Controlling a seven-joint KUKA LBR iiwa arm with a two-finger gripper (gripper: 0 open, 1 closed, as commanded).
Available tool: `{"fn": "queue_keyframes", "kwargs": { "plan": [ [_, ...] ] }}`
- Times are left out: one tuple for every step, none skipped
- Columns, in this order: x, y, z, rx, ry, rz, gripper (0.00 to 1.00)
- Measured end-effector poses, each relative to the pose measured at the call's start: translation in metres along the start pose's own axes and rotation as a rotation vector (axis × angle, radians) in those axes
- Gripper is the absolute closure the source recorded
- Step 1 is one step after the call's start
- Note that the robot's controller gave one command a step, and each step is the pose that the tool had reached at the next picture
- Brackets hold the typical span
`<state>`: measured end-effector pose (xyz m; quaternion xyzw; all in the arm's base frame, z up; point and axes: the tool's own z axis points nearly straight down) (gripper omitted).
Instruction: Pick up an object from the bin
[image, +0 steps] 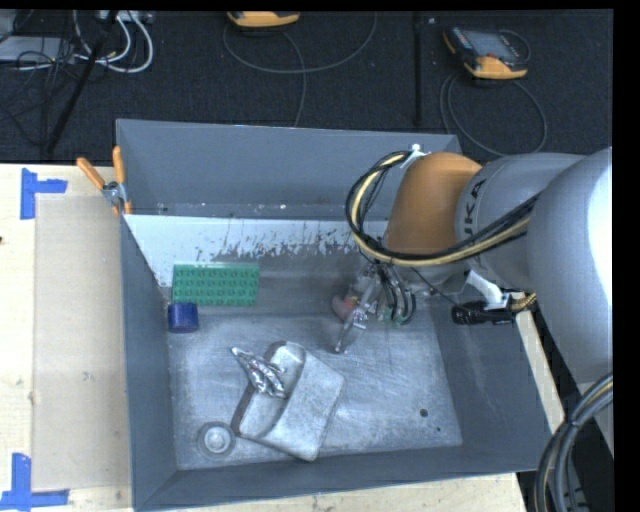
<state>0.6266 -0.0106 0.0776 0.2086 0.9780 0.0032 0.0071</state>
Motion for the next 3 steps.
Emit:
{"fn": "queue_keyframes", "kwargs": {
  "plan": [
    [-0.002, 0.001, -0.003, 0.005, 0.007, -0.003, 0.0],
    [-0.005, 0.003, -0.006, 0.003, -0.002, -0.004, 1.0],
    [-0.008, 0.004, -0.127, 0.005, 0.005, -0.01, 1.0]
  ]
}}
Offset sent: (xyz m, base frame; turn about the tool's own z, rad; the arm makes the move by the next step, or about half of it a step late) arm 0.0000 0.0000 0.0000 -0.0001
